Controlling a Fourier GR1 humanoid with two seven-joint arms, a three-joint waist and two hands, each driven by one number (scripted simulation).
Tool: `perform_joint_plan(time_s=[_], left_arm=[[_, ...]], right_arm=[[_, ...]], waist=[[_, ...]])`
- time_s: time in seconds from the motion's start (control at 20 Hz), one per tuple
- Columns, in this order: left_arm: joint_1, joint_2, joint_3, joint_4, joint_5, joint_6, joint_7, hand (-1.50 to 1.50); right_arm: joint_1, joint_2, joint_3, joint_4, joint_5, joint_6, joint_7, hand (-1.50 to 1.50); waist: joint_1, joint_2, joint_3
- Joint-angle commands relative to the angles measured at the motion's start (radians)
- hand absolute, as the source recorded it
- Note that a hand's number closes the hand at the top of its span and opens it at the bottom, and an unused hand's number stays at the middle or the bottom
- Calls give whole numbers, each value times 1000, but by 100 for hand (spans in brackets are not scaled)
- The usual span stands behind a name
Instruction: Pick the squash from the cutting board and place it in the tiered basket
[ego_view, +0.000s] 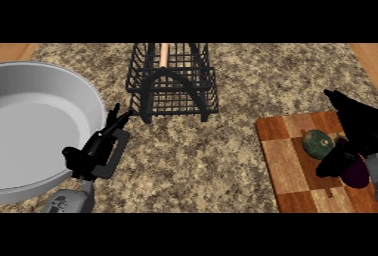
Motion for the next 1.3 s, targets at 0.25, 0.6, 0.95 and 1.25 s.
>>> perform_joint_plan(time_s=[0.25, 0.6, 0.95, 1.25], left_arm=[[67, -14, -15, -31, -43, 5, -34, 0], [-20, -48, 9, 4, -44, 8, 18, 0], [-2, -37, 39, -35, -37, -30, 33, 0], [-36, -68, 44, 52, -90, -17, -33, 0]], right_arm=[[91, 145, 2, 116, 144, -52, -2, -150], [53, 182, -115, 230, 188, 31, -59, -150], [190, 247, -157, 288, 306, -29, -210, -150], [201, 281, -233, 319, 344, 11, -281, -150]], waist=[[4, 1, 1], [1, 2, 1], [0, 1, 1], [-2, 1, 1]])
